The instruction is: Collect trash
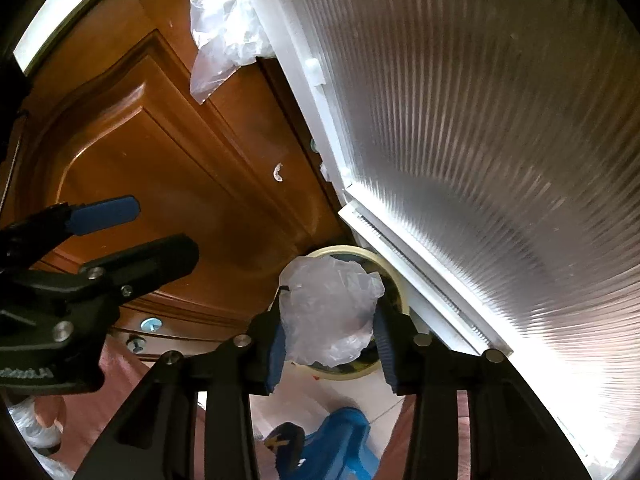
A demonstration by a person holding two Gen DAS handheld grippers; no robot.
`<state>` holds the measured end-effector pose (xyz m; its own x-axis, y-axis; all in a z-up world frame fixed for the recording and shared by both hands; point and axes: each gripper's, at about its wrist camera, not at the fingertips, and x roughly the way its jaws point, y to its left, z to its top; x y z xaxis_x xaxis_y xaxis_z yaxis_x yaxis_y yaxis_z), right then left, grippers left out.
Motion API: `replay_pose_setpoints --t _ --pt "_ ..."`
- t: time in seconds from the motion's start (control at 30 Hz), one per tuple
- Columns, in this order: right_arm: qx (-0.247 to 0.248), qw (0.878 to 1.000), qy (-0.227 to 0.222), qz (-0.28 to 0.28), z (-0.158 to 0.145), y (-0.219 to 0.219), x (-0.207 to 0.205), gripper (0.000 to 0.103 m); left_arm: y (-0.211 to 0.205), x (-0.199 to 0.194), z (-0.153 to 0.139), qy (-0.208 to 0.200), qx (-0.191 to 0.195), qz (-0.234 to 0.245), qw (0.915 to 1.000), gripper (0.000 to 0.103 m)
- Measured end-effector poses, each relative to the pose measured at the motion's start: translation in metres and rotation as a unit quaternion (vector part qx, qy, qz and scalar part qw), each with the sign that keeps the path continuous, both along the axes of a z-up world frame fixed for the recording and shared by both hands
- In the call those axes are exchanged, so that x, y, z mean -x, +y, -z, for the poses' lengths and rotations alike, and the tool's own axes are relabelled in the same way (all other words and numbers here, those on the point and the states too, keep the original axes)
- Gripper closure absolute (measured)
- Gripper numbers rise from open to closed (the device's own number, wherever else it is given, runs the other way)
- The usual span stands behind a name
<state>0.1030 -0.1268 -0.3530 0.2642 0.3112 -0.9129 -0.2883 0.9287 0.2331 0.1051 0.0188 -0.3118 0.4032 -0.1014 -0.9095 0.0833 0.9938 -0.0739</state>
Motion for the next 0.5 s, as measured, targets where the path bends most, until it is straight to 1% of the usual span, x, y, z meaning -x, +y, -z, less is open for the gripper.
replay_pose_setpoints --t 0.03,0.07,0.1,0.13,0.17,0.2,0.27,0.3,0.37,0.5 --pt "-0.003 1.000 0.003 0.000 0.000 0.000 -0.002 0.062 -0.001 0.000 -0.002 -0.002 -0.003 0.002 1.0000 0.020" --pt "-0.004 1.000 0.005 0.001 0.000 -0.001 -0.003 0.057 -0.002 0.000 -0.003 -0.003 -0.004 0.003 1.0000 0.020" --pt "-0.006 1.000 0.005 0.001 -0.003 -0.002 -0.001 0.048 -0.003 0.000 -0.004 -0.005 -0.005 0.004 1.0000 0.020" --pt "-0.009 1.000 0.006 0.000 -0.004 -0.001 -0.002 0.042 -0.003 0.000 -0.005 -0.006 -0.005 0.004 1.0000 0.020" --pt "-0.012 1.000 0.005 -0.001 -0.005 0.001 -0.002 0.033 -0.004 0.000 -0.006 -0.006 -0.006 0.005 1.0000 0.020" --pt "-0.015 1.000 0.003 -0.002 0.000 0.000 0.001 0.031 -0.004 0.001 -0.007 -0.007 -0.007 0.005 0.9999 0.020" --pt "-0.015 1.000 0.000 -0.003 -0.003 0.003 0.001 0.028 -0.005 0.001 -0.009 -0.010 -0.007 0.006 0.9999 0.020" --pt "-0.013 1.000 0.000 -0.003 -0.005 0.003 0.001 0.021 -0.006 0.002 -0.010 -0.010 -0.008 0.006 0.9999 0.020" --pt "-0.007 1.000 -0.003 0.002 -0.008 0.004 0.002 0.014 -0.007 0.003 -0.012 -0.010 -0.008 0.006 0.9999 0.020" --pt "0.000 1.000 -0.003 0.009 -0.009 0.003 0.008 0.013 -0.008 0.003 -0.015 -0.012 -0.007 0.007 0.9999 0.020"
